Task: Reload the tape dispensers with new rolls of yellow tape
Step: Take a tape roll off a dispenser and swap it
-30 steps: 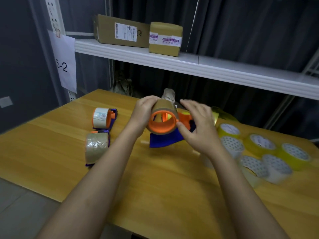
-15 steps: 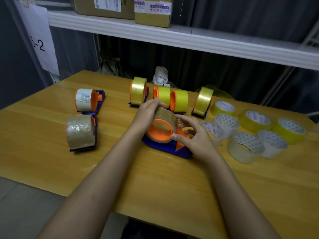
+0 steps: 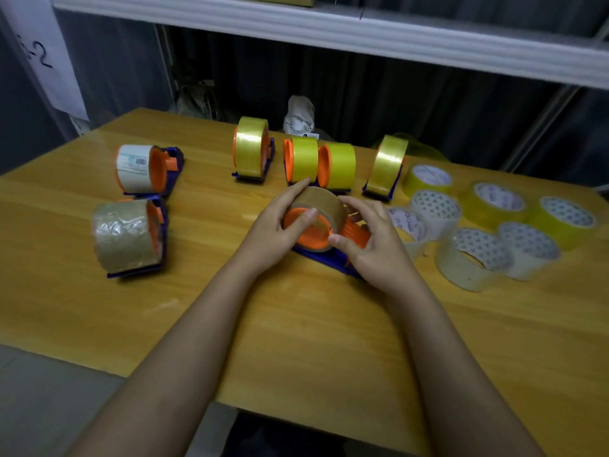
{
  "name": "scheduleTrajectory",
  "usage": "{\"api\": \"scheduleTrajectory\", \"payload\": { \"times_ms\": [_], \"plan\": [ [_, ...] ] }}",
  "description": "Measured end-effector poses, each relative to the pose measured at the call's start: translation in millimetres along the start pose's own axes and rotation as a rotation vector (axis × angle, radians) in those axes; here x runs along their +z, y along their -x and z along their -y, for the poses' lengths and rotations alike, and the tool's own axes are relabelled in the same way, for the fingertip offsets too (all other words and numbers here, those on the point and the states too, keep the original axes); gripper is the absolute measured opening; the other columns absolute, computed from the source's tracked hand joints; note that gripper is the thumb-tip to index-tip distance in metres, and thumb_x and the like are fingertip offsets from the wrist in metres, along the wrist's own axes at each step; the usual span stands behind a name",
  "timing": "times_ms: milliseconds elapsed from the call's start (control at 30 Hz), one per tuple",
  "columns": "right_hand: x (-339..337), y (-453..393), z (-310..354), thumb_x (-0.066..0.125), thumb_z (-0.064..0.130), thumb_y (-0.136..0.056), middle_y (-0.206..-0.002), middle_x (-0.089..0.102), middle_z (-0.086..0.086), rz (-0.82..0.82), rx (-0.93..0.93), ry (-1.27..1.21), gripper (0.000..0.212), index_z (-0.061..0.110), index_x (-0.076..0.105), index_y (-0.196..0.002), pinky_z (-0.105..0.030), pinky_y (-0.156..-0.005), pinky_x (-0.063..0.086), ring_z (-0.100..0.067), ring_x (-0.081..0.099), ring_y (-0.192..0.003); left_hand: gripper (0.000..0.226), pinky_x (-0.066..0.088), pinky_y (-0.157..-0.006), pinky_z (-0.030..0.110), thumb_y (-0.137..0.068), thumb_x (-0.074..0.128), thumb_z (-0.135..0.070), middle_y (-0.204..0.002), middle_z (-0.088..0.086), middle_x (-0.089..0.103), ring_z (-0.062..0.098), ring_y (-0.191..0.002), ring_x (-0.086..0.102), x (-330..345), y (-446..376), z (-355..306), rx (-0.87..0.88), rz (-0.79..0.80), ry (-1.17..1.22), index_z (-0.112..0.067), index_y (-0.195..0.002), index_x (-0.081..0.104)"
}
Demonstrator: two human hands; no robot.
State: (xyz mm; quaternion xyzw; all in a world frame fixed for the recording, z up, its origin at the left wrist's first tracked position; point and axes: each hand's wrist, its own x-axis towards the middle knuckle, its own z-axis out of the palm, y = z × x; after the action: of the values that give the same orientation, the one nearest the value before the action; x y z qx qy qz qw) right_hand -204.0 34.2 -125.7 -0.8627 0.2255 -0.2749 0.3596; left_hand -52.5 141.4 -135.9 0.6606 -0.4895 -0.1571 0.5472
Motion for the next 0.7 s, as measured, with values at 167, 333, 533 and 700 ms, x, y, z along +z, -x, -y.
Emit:
{"api": "scheduleTrajectory", "payload": {
  "times_ms": [167,333,533,700],
  "plan": [
    [-4,0,1,0.068,0.025,-0.088,-0.125,0.040,0.010,0.015,0.017,0.042,0.061,0.028,0.041,-0.143,-0.015,-0.095,0.031,-0.009,0.038,-0.123,0.060,0.036,-0.101,0.013,-0.095,0.055,-0.027,-0.147,-0.005,0.038,0.006,-0.132,0.037,-3,0,-2,-0.037,0.043,-0.053,-0.026,-0.148,0.027],
    [-6,4,1,0.070,0.025,-0.087,-0.132,0.041,0.009,0.025,0.050,0.019,0.063,0.026,0.042,-0.144,-0.023,-0.103,0.033,-0.008,0.038,-0.124,0.057,0.033,-0.104,0.015,-0.096,0.053,-0.023,-0.147,0.000,0.041,0.008,-0.134,0.037,-1,4,-1,0.007,0.014,-0.129,-0.024,-0.147,0.029],
    [-6,8,3,0.071,0.023,-0.086,-0.128,0.044,0.010,-0.018,0.015,0.084,0.053,0.025,0.049,-0.134,-0.025,-0.098,0.036,-0.010,0.044,-0.121,0.054,0.035,-0.088,0.002,-0.094,0.056,-0.014,-0.136,0.004,0.054,0.011,-0.122,0.049,6,8,0,0.151,-0.104,-0.301,-0.017,-0.144,0.036],
    [-5,9,7,0.067,0.021,-0.089,-0.127,0.044,0.008,-0.036,-0.007,0.131,0.050,0.024,0.046,-0.134,-0.023,-0.096,0.035,-0.008,0.044,-0.117,0.050,0.035,-0.085,0.010,-0.094,0.056,-0.016,-0.134,0.007,0.057,0.020,-0.119,0.055,9,10,-5,0.211,-0.177,-0.405,-0.017,-0.142,0.041]
  ]
}}
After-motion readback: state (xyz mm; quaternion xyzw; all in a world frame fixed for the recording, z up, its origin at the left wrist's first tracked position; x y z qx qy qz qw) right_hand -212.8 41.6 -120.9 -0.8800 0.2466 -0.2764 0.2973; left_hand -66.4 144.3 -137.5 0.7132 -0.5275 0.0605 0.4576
